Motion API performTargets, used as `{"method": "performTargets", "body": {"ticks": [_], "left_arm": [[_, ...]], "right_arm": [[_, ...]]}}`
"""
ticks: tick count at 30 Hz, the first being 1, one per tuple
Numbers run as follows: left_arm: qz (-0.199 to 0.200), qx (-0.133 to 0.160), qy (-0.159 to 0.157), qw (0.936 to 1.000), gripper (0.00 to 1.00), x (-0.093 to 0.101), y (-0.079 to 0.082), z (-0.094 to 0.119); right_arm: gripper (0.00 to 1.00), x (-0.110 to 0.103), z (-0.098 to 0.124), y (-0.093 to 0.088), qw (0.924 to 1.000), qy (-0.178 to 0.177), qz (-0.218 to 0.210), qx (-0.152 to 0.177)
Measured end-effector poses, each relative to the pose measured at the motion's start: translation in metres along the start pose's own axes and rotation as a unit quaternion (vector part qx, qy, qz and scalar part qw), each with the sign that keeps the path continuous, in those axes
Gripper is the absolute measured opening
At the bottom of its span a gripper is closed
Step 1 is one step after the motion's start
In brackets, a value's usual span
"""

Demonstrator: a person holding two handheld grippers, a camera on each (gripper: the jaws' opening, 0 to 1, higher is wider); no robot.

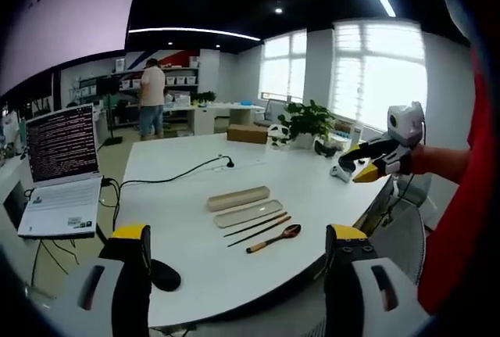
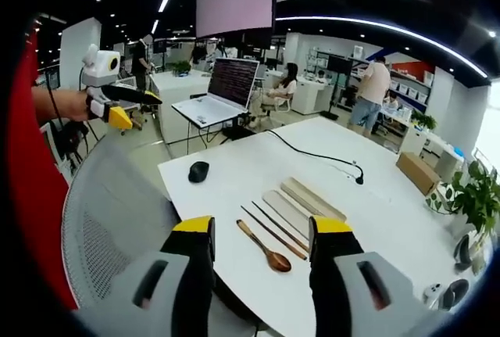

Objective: Arrange the utensils inside the cutlery case until each visible utensil rests in its matching compartment.

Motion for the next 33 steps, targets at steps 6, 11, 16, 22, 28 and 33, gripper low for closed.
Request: {"method": "performTargets", "body": {"ticks": [6, 11, 16, 22, 28, 33], "left_arm": [[0.023, 0.033, -0.005, 0.9992, 0.96, 0.000, 0.009, 0.004], [0.023, 0.029, -0.004, 0.9993, 0.95, 0.000, 0.005, 0.003], [0.020, 0.015, -0.001, 0.9997, 0.94, -0.002, -0.002, 0.001], [0.019, 0.012, 0.004, 0.9997, 0.93, -0.004, -0.004, 0.000], [0.038, 0.014, -0.007, 0.9992, 0.93, -0.003, -0.009, -0.003], [0.035, 0.003, -0.023, 0.9991, 0.92, -0.001, -0.012, -0.009]], "right_arm": [[0.41, 0.001, 0.001, -0.004, 0.9999, -0.007, 0.006, -0.012], [0.40, 0.006, -0.005, 0.001, 0.9998, -0.010, 0.010, -0.013], [0.38, 0.011, -0.012, 0.003, 0.9996, -0.020, 0.014, -0.016], [0.38, 0.016, -0.017, 0.006, 0.9993, -0.028, 0.015, -0.017], [0.35, 0.019, -0.026, 0.005, 0.9994, -0.020, 0.019, -0.023], [0.33, 0.025, -0.034, 0.003, 0.9982, -0.025, 0.035, -0.042]]}}
Point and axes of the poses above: the point that each gripper's makers call its tool centre point, and the gripper's own axes: z roughly backward along the fingers, x roughly to its right, y roughly out of its top, the point moved 2 cm from there along z, roughly backward along the fingers, and after that the axes turned 8 degrees about -x, right-handed, at the moved point
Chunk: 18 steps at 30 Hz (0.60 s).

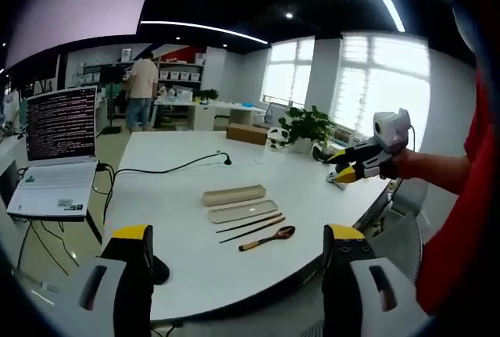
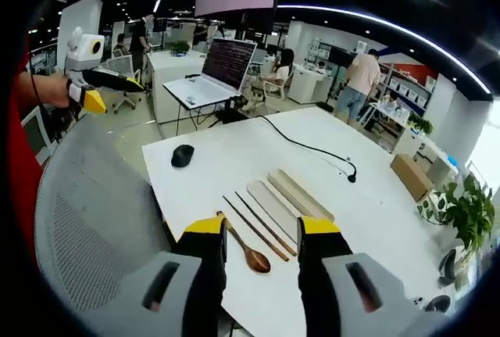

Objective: Arrange the utensils inside the cutlery case until each visible utensil rests in its matching compartment.

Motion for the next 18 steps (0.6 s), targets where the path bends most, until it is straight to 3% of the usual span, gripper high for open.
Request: {"method": "performTargets", "body": {"ticks": [12, 18], "left_arm": [[-0.030, -0.010, -0.033, 0.9990, 0.93, 0.001, 0.000, -0.005], [-0.062, -0.028, -0.031, 0.9972, 0.93, -0.007, -0.006, -0.010]], "right_arm": [[0.32, 0.010, -0.008, 0.003, 0.9999, -0.003, -0.005, -0.016], [0.30, 0.026, -0.017, -0.010, 0.9979, -0.030, 0.026, -0.052]]}}
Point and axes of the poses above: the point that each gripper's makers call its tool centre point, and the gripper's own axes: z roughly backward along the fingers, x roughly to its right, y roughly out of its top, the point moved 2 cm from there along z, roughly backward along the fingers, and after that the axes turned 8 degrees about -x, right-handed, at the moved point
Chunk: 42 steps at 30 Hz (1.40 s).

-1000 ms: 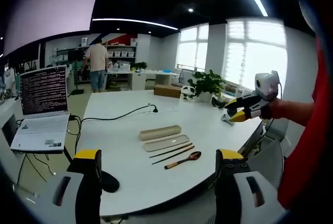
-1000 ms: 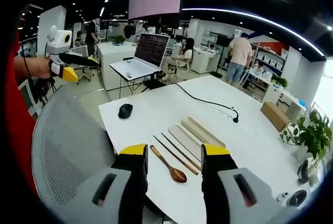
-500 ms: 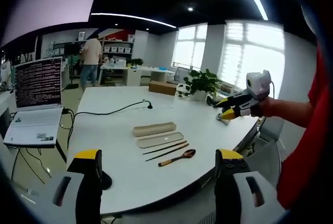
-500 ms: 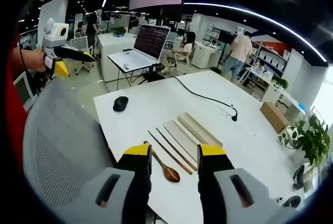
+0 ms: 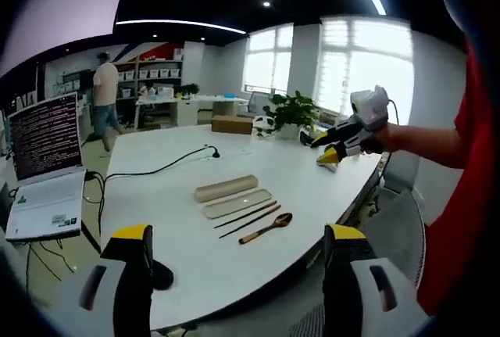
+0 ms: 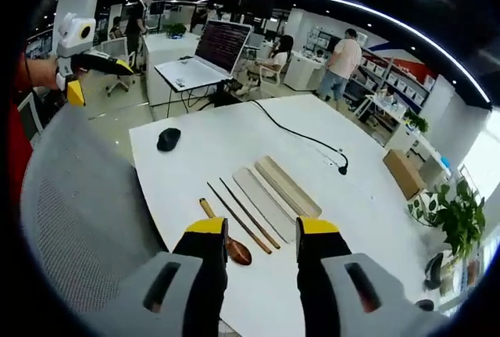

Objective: Arrange the utensils inside the cutlery case until each visible utensil rests in its matching compartment.

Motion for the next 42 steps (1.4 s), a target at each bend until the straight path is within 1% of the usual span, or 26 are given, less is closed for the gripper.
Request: {"method": "performTargets", "body": {"ticks": [1, 2, 3, 4, 5, 6, 7, 9, 11, 13, 17, 21, 22, 23, 24, 25, 26, 28, 30, 33, 36, 37, 38, 39, 40, 42], "left_arm": [[0.004, -0.008, 0.012, 0.9999, 0.92, -0.006, -0.002, -0.003], [0.011, -0.016, 0.017, 0.9997, 0.93, -0.006, -0.001, -0.003], [0.013, -0.001, 0.013, 0.9998, 0.93, -0.004, 0.006, -0.001], [0.015, 0.011, 0.011, 0.9998, 0.94, -0.001, 0.011, 0.000], [0.015, 0.011, 0.010, 0.9998, 0.94, 0.002, 0.012, 0.002], [0.014, 0.012, 0.009, 0.9998, 0.95, 0.003, 0.013, 0.002], [-0.003, 0.010, 0.009, 0.9999, 0.95, 0.005, 0.012, 0.002], [-0.027, -0.006, 0.031, 0.9991, 0.95, 0.001, 0.006, 0.003], [-0.022, -0.014, 0.027, 0.9993, 0.95, 0.005, 0.004, 0.004], [-0.027, -0.008, 0.015, 0.9995, 0.95, 0.010, 0.005, 0.006], [-0.031, -0.021, 0.017, 0.9991, 0.96, 0.009, 0.001, 0.006], [-0.015, -0.006, 0.008, 0.9998, 0.96, 0.009, 0.005, 0.010], [-0.011, -0.002, 0.003, 0.9999, 0.96, 0.010, 0.006, 0.010], [-0.009, 0.000, 0.001, 1.0000, 0.96, 0.010, 0.007, 0.010], [-0.006, 0.003, 0.001, 1.0000, 0.96, 0.009, 0.009, 0.009], [-0.005, 0.005, 0.001, 1.0000, 0.96, 0.009, 0.010, 0.009], [-0.004, 0.008, 0.001, 1.0000, 0.96, 0.009, 0.011, 0.009], [-0.006, 0.009, 0.005, 0.9999, 0.96, 0.009, 0.013, 0.009], [-0.009, 0.010, 0.009, 0.9999, 0.96, 0.009, 0.013, 0.009], [-0.011, 0.009, 0.014, 0.9998, 0.96, 0.010, 0.013, 0.010], [-0.009, 0.009, 0.016, 0.9998, 0.95, 0.011, 0.012, 0.010], [-0.010, 0.008, 0.017, 0.9998, 0.95, 0.011, 0.012, 0.011], [-0.013, 0.004, 0.019, 0.9997, 0.95, 0.012, 0.011, 0.012], [-0.016, 0.003, 0.021, 0.9996, 0.95, 0.012, 0.010, 0.013], [-0.018, 0.002, 0.023, 0.9996, 0.95, 0.012, 0.009, 0.013], [-0.017, -0.001, 0.024, 0.9996, 0.95, 0.012, 0.007, 0.015]], "right_arm": [[0.27, 0.001, -0.001, -0.002, 1.0000, 0.002, -0.002, -0.004], [0.26, 0.002, -0.001, -0.003, 0.9999, 0.004, -0.007, -0.010], [0.27, 0.002, 0.000, -0.003, 0.9999, 0.005, -0.008, -0.010], [0.28, 0.003, 0.000, -0.002, 0.9999, 0.006, -0.013, -0.002], [0.29, 0.002, -0.001, 0.001, 0.9996, 0.011, -0.025, 0.010], [0.28, 0.002, -0.005, 0.000, 0.9988, 0.019, -0.042, 0.015], [0.27, 0.003, -0.008, -0.001, 0.9984, 0.018, -0.051, 0.016], [0.25, 0.003, -0.014, -0.002, 0.9974, 0.015, -0.068, 0.018], [0.26, -0.004, -0.015, 0.003, 0.9962, 0.028, -0.078, 0.024], [0.28, -0.011, -0.018, 0.006, 0.9961, 0.035, -0.074, 0.031], [0.29, -0.021, -0.026, 0.003, 0.9977, 0.041, -0.051, 0.015], [0.29, -0.033, -0.028, 0.005, 0.9976, 0.061, -0.030, 0.010], [0.29, -0.036, -0.030, 0.002, 0.9977, 0.068, -0.004, -0.005], [0.31, -0.037, -0.032, -0.001, 0.9975, 0.069, 0.006, -0.016], [0.33, -0.038, -0.034, -0.005, 0.9968, 0.073, 0.008, -0.033], [0.35, -0.038, -0.035, -0.006, 0.9966, 0.074, 0.009, -0.036], [0.35, -0.037, -0.037, -0.005, 0.9966, 0.075, 0.008, -0.033], [0.30, -0.037, -0.036, -0.005, 0.9961, 0.081, 0.010, -0.032], [0.27, -0.036, -0.038, -0.005, 0.9958, 0.085, 0.012, -0.033], [0.28, -0.033, -0.045, -0.009, 0.9948, 0.087, 0.031, -0.044], [0.24, -0.030, -0.049, -0.009, 0.9936, 0.090, 0.043, -0.052], [0.23, -0.028, -0.049, -0.008, 0.9935, 0.090, 0.043, -0.055], [0.23, -0.025, -0.047, -0.002, 0.9944, 0.091, 0.022, -0.051], [0.23, -0.027, -0.046, 0.007, 0.9935, 0.110, 0.001, -0.031], [0.22, -0.027, -0.045, 0.010, 0.9925, 0.120, -0.006, -0.025], [0.21, -0.021, -0.047, 0.012, 0.9925, 0.117, -0.007, -0.033]]}}
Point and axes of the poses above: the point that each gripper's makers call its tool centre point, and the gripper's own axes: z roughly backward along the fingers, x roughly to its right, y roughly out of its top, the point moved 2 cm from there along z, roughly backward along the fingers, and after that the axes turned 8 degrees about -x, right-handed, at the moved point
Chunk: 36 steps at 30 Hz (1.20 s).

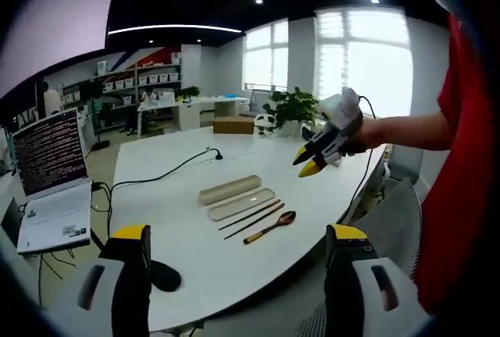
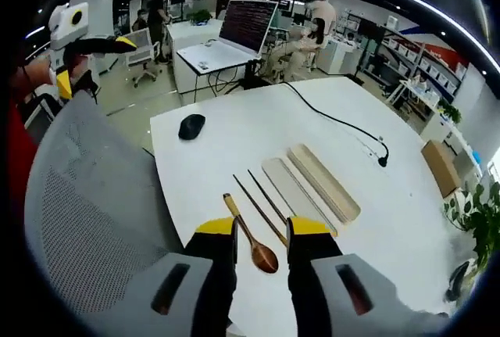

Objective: Arrange the utensils inside the cutlery case until each visible utensil rests in its matching compartment.

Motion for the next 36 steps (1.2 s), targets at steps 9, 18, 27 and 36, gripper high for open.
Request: {"method": "performTargets", "body": {"ticks": [9, 18, 27, 36], "left_arm": [[0.038, 0.022, 0.015, 0.9989, 0.95, -0.004, 0.006, 0.012], [0.040, 0.015, 0.033, 0.9985, 0.95, -0.003, 0.000, 0.018], [0.042, 0.011, 0.042, 0.9982, 0.95, -0.002, -0.004, 0.019], [0.043, 0.000, 0.057, 0.9974, 0.95, -0.007, -0.012, 0.026]], "right_arm": [[0.24, -0.005, -0.022, -0.014, 0.9995, 0.019, -0.020, -0.017], [0.22, -0.014, -0.042, -0.021, 0.9988, 0.028, 0.004, -0.040], [0.21, -0.007, -0.056, -0.034, 0.9963, 0.015, 0.039, -0.075], [0.20, -0.005, -0.066, -0.047, 0.9954, 0.019, 0.036, -0.087]]}}
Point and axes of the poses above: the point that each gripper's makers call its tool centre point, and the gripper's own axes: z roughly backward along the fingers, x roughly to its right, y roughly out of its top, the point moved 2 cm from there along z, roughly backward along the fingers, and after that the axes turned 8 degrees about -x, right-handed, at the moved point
